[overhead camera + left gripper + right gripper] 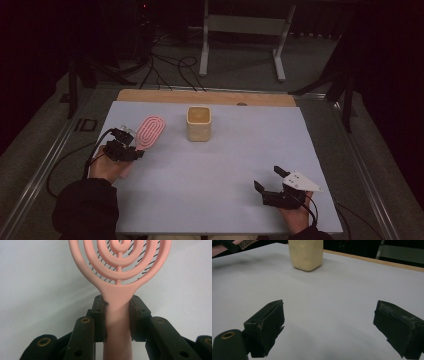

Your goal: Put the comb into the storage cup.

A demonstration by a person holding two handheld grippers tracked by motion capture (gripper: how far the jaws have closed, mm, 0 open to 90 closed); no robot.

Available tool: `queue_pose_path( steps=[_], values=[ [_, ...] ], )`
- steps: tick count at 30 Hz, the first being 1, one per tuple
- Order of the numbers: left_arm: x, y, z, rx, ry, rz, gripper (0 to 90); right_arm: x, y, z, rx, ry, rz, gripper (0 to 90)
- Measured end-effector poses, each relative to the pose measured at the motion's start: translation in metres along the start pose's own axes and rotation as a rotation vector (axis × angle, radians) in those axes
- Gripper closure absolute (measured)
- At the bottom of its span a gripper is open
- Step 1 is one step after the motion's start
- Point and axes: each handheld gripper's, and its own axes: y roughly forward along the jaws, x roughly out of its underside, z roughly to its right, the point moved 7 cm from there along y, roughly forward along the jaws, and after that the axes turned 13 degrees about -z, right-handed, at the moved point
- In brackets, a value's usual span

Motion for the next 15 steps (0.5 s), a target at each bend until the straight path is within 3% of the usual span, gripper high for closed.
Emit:
queue_pose_path(
  steps=[9,15],
  values=[
    [0.007,-0.004,0.009,-0.021,0.0,0.056,70.7,0.0,0.001,0.0,-0.001,-0.003,-0.002,9.6],
    [0.007,-0.005,0.02,-0.01,0.003,0.106,70.6,0.0,0.001,-0.001,-0.003,-0.003,-0.003,9.6]
  ],
)
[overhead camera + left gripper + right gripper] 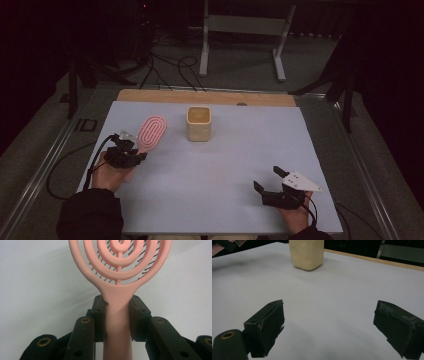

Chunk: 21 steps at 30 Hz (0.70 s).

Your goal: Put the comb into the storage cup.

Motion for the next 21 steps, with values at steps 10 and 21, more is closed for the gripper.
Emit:
queue_pose_path(
  steps=[10,21],
  values=[
    [-0.002,0.002,0.014,0.028,0.021,0.05,70.6,0.001,0.001,-0.001,-0.005,-0.001,-0.005,9.6],
    [-0.002,-0.006,0.021,0.033,0.04,0.114,70.6,0.0,0.002,-0.002,-0.004,-0.002,-0.004,9.6]
  ],
)
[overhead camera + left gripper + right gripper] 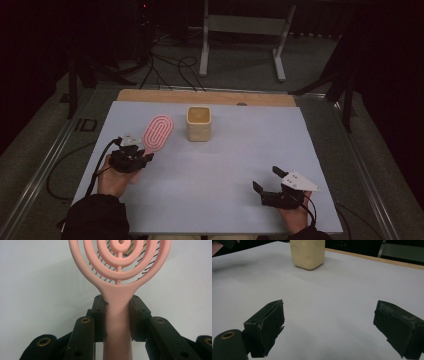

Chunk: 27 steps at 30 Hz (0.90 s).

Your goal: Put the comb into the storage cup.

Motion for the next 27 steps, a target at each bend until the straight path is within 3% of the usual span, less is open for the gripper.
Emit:
queue_pose_path(
  steps=[11,16,20,27],
  values=[
    [-0.002,0.004,0.009,-0.005,0.041,0.05,70.6,-0.002,0.0,-0.001,-0.023,-0.006,0.001,9.5],
    [-0.003,0.004,0.01,-0.004,0.04,0.059,70.6,-0.003,0.001,-0.003,-0.029,-0.012,-0.001,9.5],
    [-0.006,0.003,0.016,0.026,0.041,0.083,70.6,-0.003,0.002,-0.003,-0.03,-0.014,-0.007,9.5],
    [-0.014,0.001,0.031,0.022,0.084,0.092,70.6,-0.003,0.004,-0.005,-0.032,-0.022,-0.013,9.4]
  ],
)
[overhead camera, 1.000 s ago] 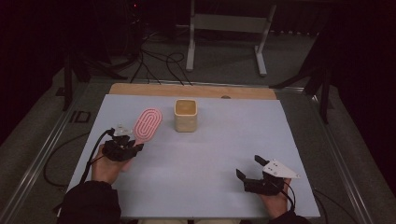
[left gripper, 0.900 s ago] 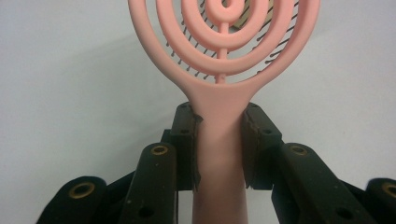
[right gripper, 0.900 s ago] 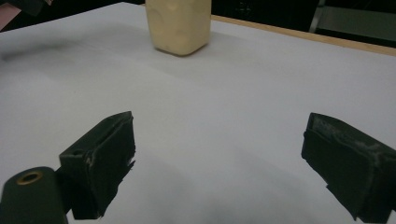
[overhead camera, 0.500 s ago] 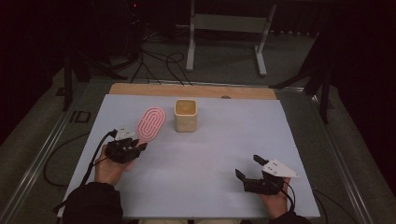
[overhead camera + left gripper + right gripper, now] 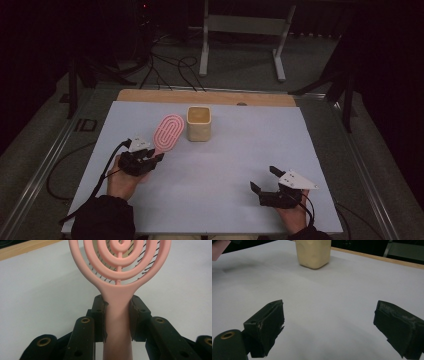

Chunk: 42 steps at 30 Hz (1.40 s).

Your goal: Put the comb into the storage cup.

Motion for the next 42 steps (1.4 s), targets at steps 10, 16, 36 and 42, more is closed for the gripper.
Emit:
queue_pose_path(
  steps=[10,16,36,42],
  values=[
    [-0.015,0.002,0.016,-0.004,0.052,-0.002,70.6,-0.008,0.004,0.001,-0.012,0.022,-0.015,7.7],
    [-0.019,0.002,0.021,-0.002,0.066,0.005,70.6,-0.023,0.003,-0.002,-0.012,0.029,-0.02,7.6],
    [-0.027,0.006,0.03,-0.005,0.09,0.036,70.6,-0.072,0.028,-0.017,-0.157,0.089,0.042,7.6],
    [-0.029,0.006,0.034,-0.021,0.109,0.032,70.5,-0.085,0.035,-0.022,-0.176,0.072,0.036,7.6]
  ],
)
